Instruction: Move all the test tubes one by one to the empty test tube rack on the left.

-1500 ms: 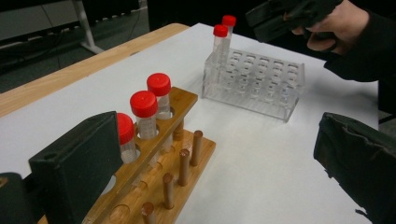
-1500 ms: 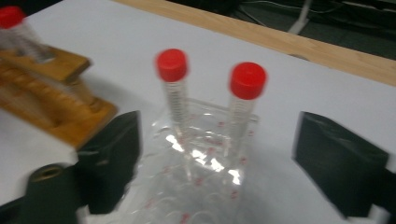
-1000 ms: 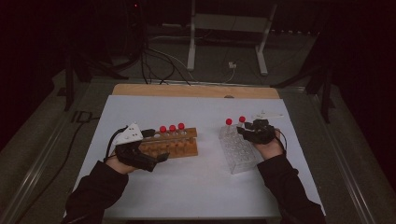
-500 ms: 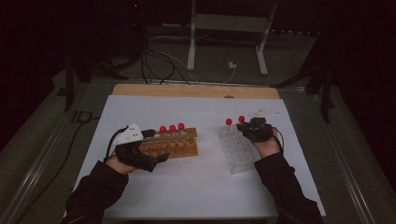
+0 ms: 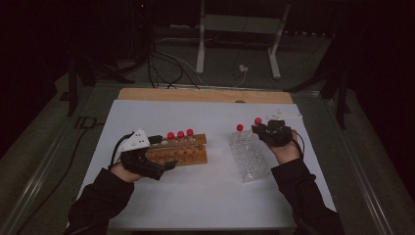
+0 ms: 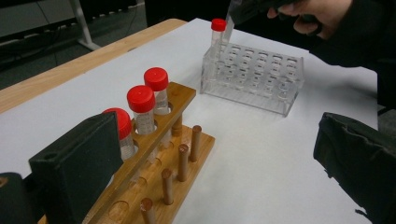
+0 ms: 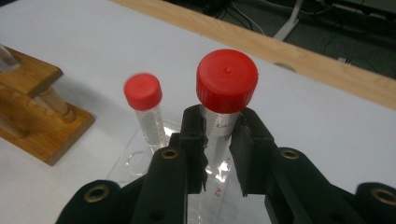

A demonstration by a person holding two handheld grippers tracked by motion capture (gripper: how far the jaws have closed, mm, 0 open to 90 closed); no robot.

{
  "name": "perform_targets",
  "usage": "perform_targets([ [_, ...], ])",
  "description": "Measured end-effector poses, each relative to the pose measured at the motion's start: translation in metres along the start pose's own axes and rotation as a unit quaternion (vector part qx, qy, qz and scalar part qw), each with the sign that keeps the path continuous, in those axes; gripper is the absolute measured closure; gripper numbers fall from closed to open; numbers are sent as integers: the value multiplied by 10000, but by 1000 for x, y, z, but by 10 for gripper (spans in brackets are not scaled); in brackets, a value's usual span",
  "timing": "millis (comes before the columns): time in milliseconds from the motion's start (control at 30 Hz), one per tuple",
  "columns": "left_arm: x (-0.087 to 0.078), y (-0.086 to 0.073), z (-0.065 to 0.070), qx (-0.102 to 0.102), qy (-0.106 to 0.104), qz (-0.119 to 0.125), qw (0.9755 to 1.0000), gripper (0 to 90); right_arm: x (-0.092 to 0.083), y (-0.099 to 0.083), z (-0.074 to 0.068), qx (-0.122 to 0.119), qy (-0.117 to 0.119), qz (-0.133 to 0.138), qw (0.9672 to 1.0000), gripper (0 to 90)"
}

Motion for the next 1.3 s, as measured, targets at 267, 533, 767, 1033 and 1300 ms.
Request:
perform_targets([
  [267,-1,2,1,14,-15,3,10000,18,-22,9,-4,-132,25,127,9998,752],
  [533,-2,7,4,61,-55,24,10000,18,-39,13,-12,-230,147,239,9993,752],
  [767,-1,10,8,71,-174,31,9998,18,-46,13,-32,-443,387,262,9979,752],
  [1033,1,15,13,140,-224,40,9996,18,-43,8,-63,-752,749,173,9942,752],
  [1300,4,17,15,92,-372,90,9992,18,-37,2,-90,-945,1115,78,9892,753],
])
Point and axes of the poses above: each handheld gripper's, and its own axes: x roughly forward along the jaws, y roughly out of its top, z roughly to its right, the point moved 2 cm from there along x, roughly forward along the jaws, and after that the axes turned 3 degrees about -z, right-handed, at the moved point
